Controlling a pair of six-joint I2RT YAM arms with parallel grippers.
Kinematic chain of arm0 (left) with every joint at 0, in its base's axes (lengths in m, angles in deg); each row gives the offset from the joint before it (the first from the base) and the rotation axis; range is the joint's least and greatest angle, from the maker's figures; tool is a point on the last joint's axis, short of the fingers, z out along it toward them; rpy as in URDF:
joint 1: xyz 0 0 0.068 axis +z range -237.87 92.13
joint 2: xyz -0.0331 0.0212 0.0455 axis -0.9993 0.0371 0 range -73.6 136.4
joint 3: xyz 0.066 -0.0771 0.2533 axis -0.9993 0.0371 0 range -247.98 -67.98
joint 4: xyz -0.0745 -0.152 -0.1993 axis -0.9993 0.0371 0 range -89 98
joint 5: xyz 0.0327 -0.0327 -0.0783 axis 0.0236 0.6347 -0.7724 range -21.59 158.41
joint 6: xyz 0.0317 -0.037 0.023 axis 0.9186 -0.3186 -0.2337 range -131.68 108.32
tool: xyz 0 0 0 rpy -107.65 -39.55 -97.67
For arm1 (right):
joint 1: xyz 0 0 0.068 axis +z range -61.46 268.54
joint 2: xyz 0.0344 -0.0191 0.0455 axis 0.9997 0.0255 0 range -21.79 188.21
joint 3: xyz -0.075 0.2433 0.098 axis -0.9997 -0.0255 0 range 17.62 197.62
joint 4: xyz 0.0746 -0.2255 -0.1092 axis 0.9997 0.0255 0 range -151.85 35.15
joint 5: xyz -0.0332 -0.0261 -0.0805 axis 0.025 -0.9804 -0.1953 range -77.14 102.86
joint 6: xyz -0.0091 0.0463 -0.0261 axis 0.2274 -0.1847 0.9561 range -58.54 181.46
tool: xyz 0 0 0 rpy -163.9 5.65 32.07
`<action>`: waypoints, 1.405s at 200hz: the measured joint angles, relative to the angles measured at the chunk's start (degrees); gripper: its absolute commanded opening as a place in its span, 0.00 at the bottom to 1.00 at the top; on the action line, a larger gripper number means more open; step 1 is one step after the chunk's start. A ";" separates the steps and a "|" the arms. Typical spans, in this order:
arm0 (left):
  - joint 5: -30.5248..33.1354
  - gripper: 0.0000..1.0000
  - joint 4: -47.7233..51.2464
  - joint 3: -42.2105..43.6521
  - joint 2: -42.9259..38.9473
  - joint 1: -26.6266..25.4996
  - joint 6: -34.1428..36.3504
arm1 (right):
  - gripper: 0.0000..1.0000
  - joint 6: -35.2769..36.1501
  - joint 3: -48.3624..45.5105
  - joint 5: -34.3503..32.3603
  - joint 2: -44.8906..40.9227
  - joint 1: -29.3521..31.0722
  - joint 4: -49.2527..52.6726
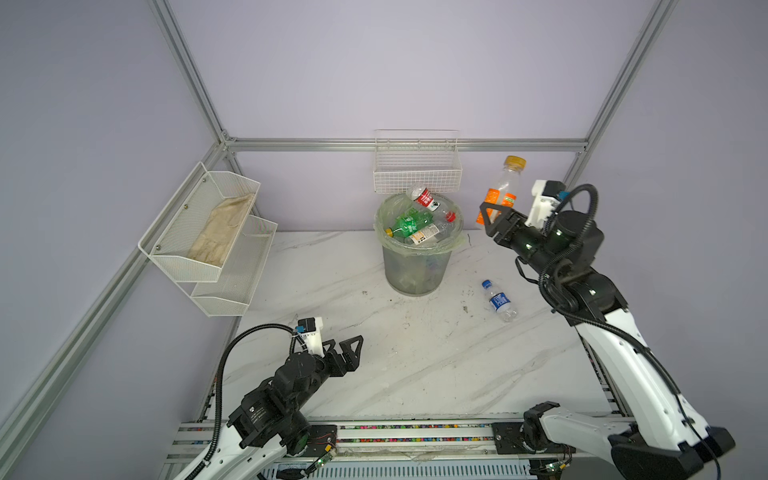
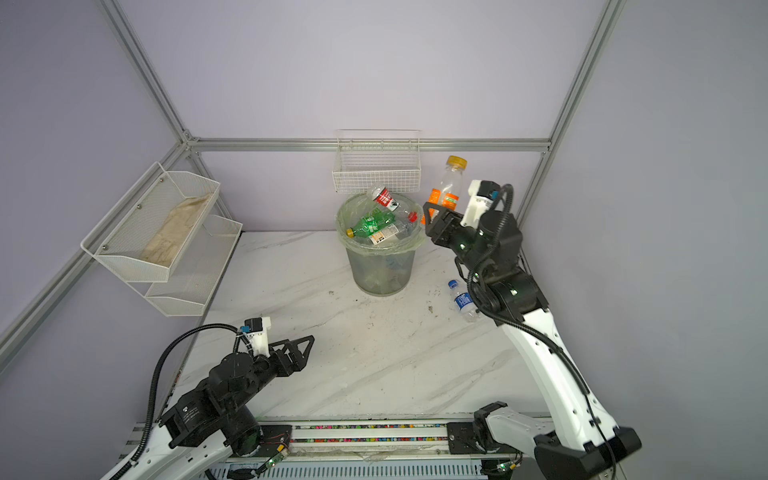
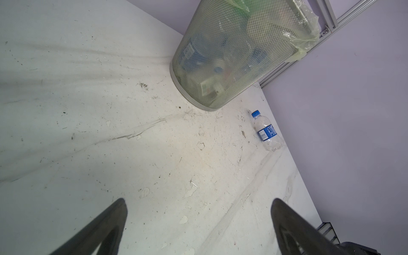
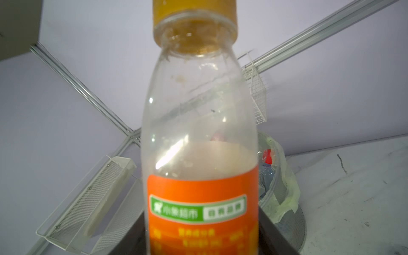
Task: Throw the plastic bottles in the bin
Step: 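Carry the orange-labelled bottle over the bin and open the right gripper, then withdraw the right gripper from the bin toward the blue-capped bottle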
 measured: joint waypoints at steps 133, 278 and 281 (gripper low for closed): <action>1.53 1.00 4.33 -0.04 -4.07 0.00 0.13 | 0.97 -2.38 10.05 -7.50 16.44 7.02 3.82; 1.53 1.00 4.79 -0.04 -3.54 0.00 0.13 | 0.97 -1.38 4.63 -19.41 5.79 6.88 13.86; 1.53 1.00 4.79 -0.04 -3.54 0.00 0.11 | 0.97 -1.29 4.44 -19.76 5.64 6.80 14.32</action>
